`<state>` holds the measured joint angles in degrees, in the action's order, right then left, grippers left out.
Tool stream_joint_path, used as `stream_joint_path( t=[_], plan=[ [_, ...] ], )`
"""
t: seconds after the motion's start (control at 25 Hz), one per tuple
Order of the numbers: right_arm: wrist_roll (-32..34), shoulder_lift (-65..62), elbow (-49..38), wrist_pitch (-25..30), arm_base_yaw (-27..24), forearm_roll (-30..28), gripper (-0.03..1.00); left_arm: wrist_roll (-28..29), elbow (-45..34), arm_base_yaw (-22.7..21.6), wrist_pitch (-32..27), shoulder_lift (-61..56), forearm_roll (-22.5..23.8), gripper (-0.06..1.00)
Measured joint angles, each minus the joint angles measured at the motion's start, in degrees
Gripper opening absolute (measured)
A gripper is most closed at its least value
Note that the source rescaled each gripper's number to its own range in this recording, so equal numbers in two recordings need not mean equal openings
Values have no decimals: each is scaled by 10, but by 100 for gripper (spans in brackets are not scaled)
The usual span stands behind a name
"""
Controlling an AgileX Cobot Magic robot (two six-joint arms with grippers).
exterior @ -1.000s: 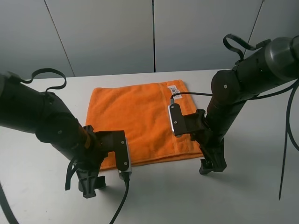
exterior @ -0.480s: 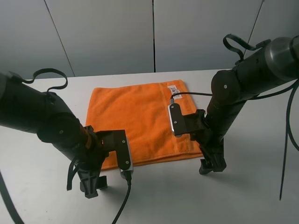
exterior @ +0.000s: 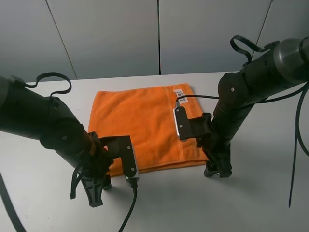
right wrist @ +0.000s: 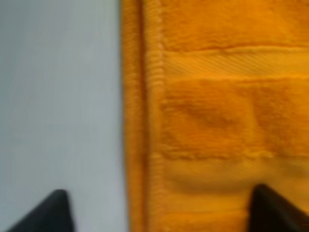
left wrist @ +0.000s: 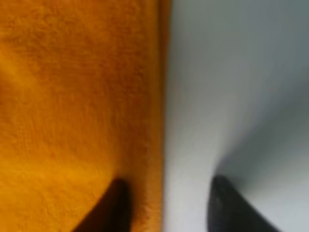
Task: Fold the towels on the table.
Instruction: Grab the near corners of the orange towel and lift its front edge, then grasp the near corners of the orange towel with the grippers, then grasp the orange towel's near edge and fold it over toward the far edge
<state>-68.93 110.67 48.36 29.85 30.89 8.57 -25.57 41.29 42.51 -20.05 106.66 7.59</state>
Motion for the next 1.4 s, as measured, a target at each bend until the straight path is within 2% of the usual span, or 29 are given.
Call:
stream_joint_path(
  t=[0.04,0.12,0.16,0.2,0.68,1.08,1.4],
  plan=[
    [0,0,0,-4,0,0,50,-1,0,0,6,2,6,11],
    [0,1,0,-21,0,-4,10,-1,0,0,8,2,10,2],
    [0,1,0,-26,0,-5,2,-1,0,0,10,2,13,1],
    [0,1,0,-30,0,-5,0,-1,0,0,10,2,13,1],
    [-1,1,0,-29,0,-5,0,-2,0,0,10,2,14,1],
    [-1,-26,-2,-28,0,-5,0,-2,34,0,-50,-6,43,0],
    [-1,-78,-4,-23,0,-9,0,-1,70,0,-115,-60,111,0]
  ],
)
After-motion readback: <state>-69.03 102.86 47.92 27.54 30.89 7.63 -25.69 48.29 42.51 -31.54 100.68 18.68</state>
